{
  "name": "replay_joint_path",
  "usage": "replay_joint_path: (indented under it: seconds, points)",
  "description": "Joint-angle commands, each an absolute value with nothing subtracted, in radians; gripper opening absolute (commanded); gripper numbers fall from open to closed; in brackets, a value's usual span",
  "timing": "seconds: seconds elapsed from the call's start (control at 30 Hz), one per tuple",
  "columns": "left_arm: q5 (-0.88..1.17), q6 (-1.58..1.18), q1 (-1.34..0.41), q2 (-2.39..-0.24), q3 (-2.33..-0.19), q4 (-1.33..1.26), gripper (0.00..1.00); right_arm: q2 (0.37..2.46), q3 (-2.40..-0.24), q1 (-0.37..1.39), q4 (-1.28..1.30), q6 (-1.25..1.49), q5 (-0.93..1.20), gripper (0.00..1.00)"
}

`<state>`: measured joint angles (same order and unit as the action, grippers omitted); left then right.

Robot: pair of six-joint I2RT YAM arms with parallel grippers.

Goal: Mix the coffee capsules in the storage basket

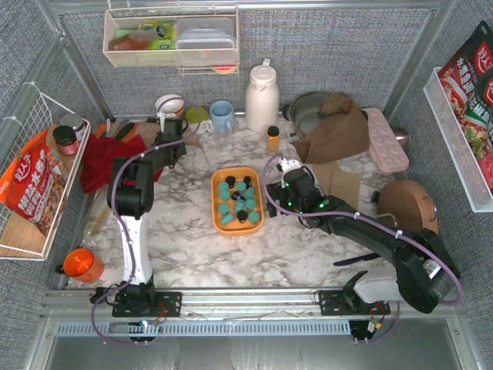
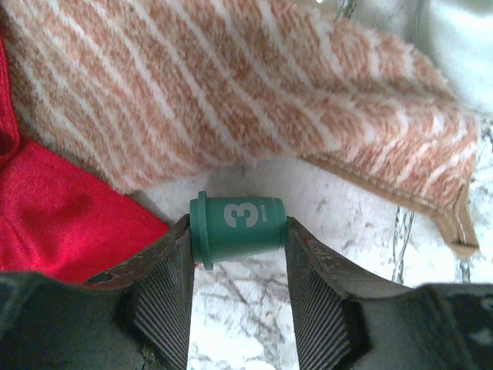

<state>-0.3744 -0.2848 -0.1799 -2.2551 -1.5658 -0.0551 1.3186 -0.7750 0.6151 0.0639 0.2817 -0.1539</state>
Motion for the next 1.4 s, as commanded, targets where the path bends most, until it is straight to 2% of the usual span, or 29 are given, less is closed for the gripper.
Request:
replay_joint_path:
  seconds: [0.0,0.27,0.57,0.8,0.93,1.23,1.37]
  points:
    - [-0.346,-0.314,-0.177,-2.206,-1.528,-0.036,0.40,1.321,-0.784,0.616,0.062,0.285,-0.152,0.86]
    - [-0.225,-0.335,-0.228,-1.919,-1.280,-0.145,0.40,1.322,-0.784,0.615,0.063,0.285,-0.150,0.86]
    - [-0.093,-0.266,-0.432,-1.520,-0.919,-0.203,0.40,1.312,-0.777,0.616,0.060,0.288,-0.169,0.86]
    - [0.176,-0.238,-0.526,-1.292,-0.727,-0.278,0.42,1.278,-0.755,0.617,0.045,0.285,-0.203,0.86]
    - [0.261,-0.250,-0.588,-1.243,-0.708,-0.215,0.43,1.284,-0.756,0.615,0.044,0.281,-0.209,0.86]
    - [0.262,-0.260,-0.697,-1.250,-0.663,-0.061,0.43,1.295,-0.761,0.615,0.049,0.277,-0.210,0.86]
    - [0.261,-0.327,-0.733,-1.239,-0.624,-0.074,0.49,1.293,-0.759,0.615,0.049,0.276,-0.213,0.86]
